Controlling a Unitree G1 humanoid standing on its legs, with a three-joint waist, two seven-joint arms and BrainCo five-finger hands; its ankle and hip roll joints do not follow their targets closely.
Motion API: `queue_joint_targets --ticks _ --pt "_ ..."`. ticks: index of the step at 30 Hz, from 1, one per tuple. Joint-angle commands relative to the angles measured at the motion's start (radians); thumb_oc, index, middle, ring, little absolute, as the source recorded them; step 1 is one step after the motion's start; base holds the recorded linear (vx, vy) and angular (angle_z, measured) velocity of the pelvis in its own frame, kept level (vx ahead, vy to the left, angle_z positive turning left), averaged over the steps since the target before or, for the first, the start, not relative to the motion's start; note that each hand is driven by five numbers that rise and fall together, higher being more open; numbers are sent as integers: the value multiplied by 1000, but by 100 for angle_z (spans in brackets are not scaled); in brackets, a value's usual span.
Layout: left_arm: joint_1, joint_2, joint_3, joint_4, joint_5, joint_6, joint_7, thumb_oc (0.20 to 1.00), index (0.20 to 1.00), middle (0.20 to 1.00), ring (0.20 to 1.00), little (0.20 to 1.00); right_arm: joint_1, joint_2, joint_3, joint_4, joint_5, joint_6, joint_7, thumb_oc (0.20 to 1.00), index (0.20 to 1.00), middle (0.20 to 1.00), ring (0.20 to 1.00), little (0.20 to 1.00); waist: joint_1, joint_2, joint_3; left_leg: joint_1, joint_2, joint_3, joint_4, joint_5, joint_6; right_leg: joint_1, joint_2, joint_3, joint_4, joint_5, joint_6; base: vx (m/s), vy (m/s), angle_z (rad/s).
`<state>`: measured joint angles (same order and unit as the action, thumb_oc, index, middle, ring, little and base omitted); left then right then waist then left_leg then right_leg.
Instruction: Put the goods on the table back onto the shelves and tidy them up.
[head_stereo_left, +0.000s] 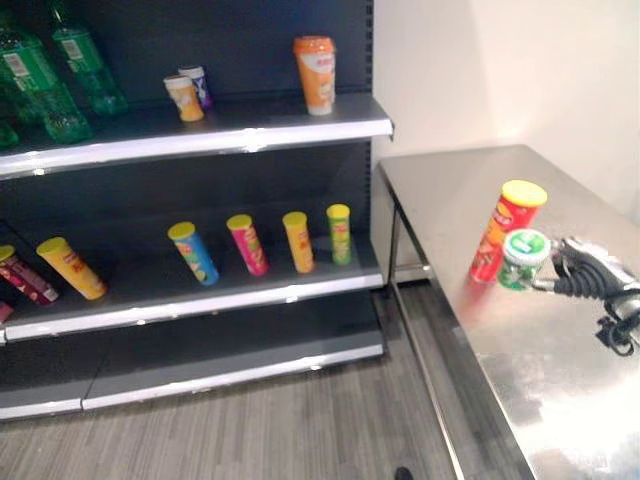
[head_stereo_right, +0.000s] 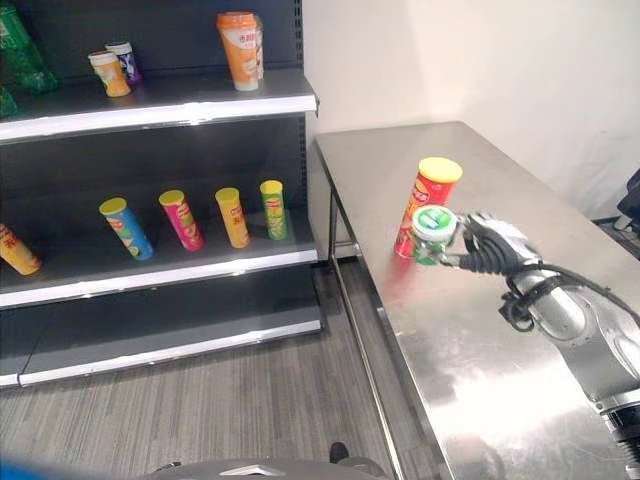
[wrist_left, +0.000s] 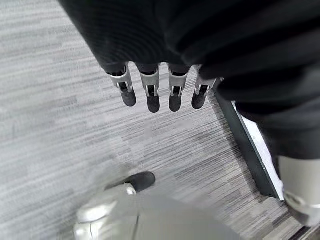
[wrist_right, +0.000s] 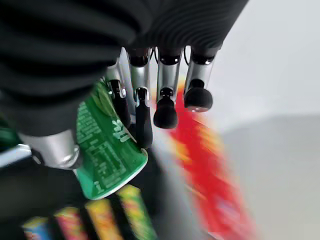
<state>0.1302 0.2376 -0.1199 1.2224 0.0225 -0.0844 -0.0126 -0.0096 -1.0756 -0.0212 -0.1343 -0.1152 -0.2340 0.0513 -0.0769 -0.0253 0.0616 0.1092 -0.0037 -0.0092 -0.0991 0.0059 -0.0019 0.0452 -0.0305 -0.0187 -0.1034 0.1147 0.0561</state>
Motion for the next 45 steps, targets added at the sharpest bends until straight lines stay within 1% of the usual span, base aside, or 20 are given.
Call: queue_joint_targets --ticks 1,10,13,14,17,19,22,23,25,27,29,32,33,35,38,39,40,43,44,45 --pt "-57 37 -15 25 2 -14 11 1000 1000 1000 1000 1000 -134 -24 -11 -17 67 -42 -48 200 200 200 200 200 53 -28 12 12 56 61 19 -37 -80 57 -14 16 61 -186 50 -1 -91 17" --pt "-47 39 -18 19 -28 -2 27 1000 1000 1000 1000 1000 -332 39 147 -9 54 -27 -101 200 200 200 200 200 98 -30 19 -9 69 8 47 -33 -86 70 3 -8 61 -201 31 -8 -68 14" --pt "-50 41 -21 0 -59 -2 36 1000 1000 1000 1000 1000 -411 69 218 20 70 -25 -116 200 200 200 200 200 121 -38 60 -93 36 -47 184 -61 -86 51 -2 -6 79 -204 21 -111 -53 17" --pt "-54 39 -25 -22 -92 -4 36 1000 1000 1000 1000 1000 -435 72 234 36 80 -24 -125 200 200 200 200 200 134 -47 101 -183 1 -83 324 -69 -96 38 -13 -10 106 -208 10 -149 -29 29" --pt "-57 36 -21 -27 -116 -6 34 1000 1000 1000 1000 1000 -443 67 236 48 79 -22 -134 200 200 200 200 200 135 -48 114 -225 -2 -105 366 -62 -99 33 -17 -17 114 -212 10 -14 31 65" --pt "-43 31 -14 -32 -149 -5 31 1000 1000 1000 1000 1000 -436 60 225 49 87 -18 -135 200 200 200 200 200 142 -50 108 -249 49 -147 296 -42 -93 35 -26 -16 122 -225 21 160 130 61" --pt "-57 36 -17 -13 -159 -17 49 1000 1000 1000 1000 1000 -452 47 221 66 103 -22 -154 200 200 200 200 200 141 -48 110 -304 148 -194 158 59 -115 26 -47 4 128 -260 36 183 289 11" --pt "-67 44 -16 -8 -152 -17 59 1000 1000 1000 1000 1000 -435 46 207 86 102 -15 -175 200 200 200 200 200 142 -46 105 -333 211 -135 93 89 -131 44 -72 17 121 -285 47 312 446 18" --pt "-64 48 -6 -2 -140 -13 57 1000 1000 1000 1000 1000 -403 45 182 63 85 -3 -169 200 200 200 200 200 145 -28 80 -304 234 -92 66 123 -156 80 -92 22 101 -284 67 438 531 1" --pt "-69 49 -3 11 -107 -8 57 1000 1000 1000 1000 1000 -360 62 151 40 63 6 -162 200 200 200 200 200 140 -14 59 -297 205 -56 100 104 -159 113 -150 11 88 -267 96 410 556 -42" --pt "-81 71 -15 11 -56 -9 58 1000 1000 1000 1000 1000 -370 105 158 39 45 10 -157 200 200 200 200 200 131 -16 47 -285 155 5 142 59 -139 80 -230 26 121 -195 129 288 566 -7" --pt "-114 113 -26 -10 -51 -9 65 1000 1000 1000 1000 1000 -459 136 213 60 45 15 -171 200 200 200 200 200 138 -33 47 -258 88 86 122 17 -74 -2 -299 21 191 -33 143 187 538 -46" --pt "-118 118 -29 -26 -53 -7 62 1000 1000 1000 1000 1000 -461 120 209 58 43 17 -174 200 200 200 200 200 127 -36 51 -238 63 81 101 10 -58 -19 -265 56 232 -23 130 93 236 -76" --pt "-119 118 -29 -26 -53 -7 62 1000 1000 1000 1000 1000 -461 120 208 58 43 17 -173 200 200 200 200 200 128 -36 49 -241 64 81 100 13 -57 -24 -264 57 231 -20 130 66 137 5" --pt "-121 112 -52 -38 -48 -13 51 1000 1000 1000 1000 1000 -487 100 195 33 70 8 -171 200 200 200 200 200 116 -23 53 -186 28 78 51 6 -36 -74 -153 69 185 -92 116 121 196 13" --pt "-121 111 -52 -38 -48 -13 51 1000 1000 1000 1000 1000 -489 100 197 35 70 7 -171 200 200 200 200 200 114 -22 54 -183 28 77 49 6 -37 -73 -152 67 187 -95 115 101 161 -9" --pt "-126 105 -60 -34 -44 -9 45 1000 1000 1000 1000 1000 -497 93 199 42 77 7 -173 200 200 200 200 200 106 -20 69 -162 11 58 44 0 -29 -107 -94 88 170 -119 112 58 73 8" --pt "-127 101 -63 -32 -42 -9 44 1000 1000 1000 1000 1000 -500 86 197 45 78 4 -178 200 200 200 200 200 99 -19 83 -143 0 44 46 -8 -25 -117 -66 106 166 -123 109 92 90 45" --pt "-133 91 -64 -14 -41 -5 35 1000 1000 1000 1000 1000 -505 64 181 53 75 9 -189 200 200 200 200 200 87 -23 108 -111 -35 -2 51 -20 -17 -161 -2 150 148 -102 105 95 79 61" --pt "-134 90 -65 -14 -41 -5 35 1000 1000 1000 1000 1000 -504 64 180 53 75 9 -189 200 200 200 200 200 86 -22 109 -109 -34 -4 51 -20 -17 -158 -2 148 148 -103 105 127 88 52"
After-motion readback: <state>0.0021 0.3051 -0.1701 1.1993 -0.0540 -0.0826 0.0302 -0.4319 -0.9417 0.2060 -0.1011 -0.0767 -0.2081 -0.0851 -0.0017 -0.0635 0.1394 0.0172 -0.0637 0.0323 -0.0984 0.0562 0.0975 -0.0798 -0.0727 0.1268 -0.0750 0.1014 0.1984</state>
